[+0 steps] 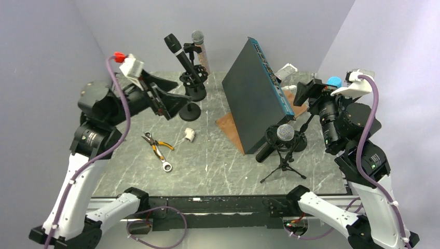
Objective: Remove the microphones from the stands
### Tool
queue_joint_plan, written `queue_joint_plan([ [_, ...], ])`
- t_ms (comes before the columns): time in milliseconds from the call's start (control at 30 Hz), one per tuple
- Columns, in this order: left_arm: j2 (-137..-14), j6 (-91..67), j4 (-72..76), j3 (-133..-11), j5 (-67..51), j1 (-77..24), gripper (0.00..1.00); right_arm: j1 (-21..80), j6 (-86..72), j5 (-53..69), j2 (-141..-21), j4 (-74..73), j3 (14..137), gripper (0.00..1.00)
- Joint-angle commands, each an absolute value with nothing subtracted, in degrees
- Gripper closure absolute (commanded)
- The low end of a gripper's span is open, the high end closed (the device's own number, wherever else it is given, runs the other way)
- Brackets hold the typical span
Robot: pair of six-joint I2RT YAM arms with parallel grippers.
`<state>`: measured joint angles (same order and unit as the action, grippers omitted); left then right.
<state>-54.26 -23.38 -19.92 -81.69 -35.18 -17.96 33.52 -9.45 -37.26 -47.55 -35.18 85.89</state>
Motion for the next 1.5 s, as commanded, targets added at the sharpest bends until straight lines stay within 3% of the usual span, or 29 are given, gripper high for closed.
queue_joint_plan([
  [0, -56.96, -19.45, -16.45, -81.17, -28.66, -28.24, 0.01, 33.38, -10.28, -39.35, -46.74, -35.34, 84.31, 0.00],
  [200, -63.70, -12.64, -14.55, -81.57, -17.15, -45.90, 0.01, 33.39, -9.47, -38.20, -41.50, -31.69, 78.56, 0.00],
  [567, -75.54, -2.42, -1.40, -80.46, -5.20, -68.52, 0.01, 33.38, -7.29, -32.05, -33.59, -28.57, 73.07, 0.00],
  [900, -85.79, -5.31, 2.56, -88.45, -4.01, -71.45, 0.01, 33.43, -4.75, -32.56, -27.67, -26.82, 70.32, 0.00],
  [1100, -91.76, -6.14, -1.30, -95.66, -6.45, -71.54, 0.07, 33.38, -3.21, -32.26, -25.48, -26.63, 69.81, 0.00],
  [1467, -94.47, -7.86, -2.01, -96.97, -5.10, -71.96, 0.10, 33.47, -2.98, -29.66, -23.38, -26.66, 69.45, 0.00],
])
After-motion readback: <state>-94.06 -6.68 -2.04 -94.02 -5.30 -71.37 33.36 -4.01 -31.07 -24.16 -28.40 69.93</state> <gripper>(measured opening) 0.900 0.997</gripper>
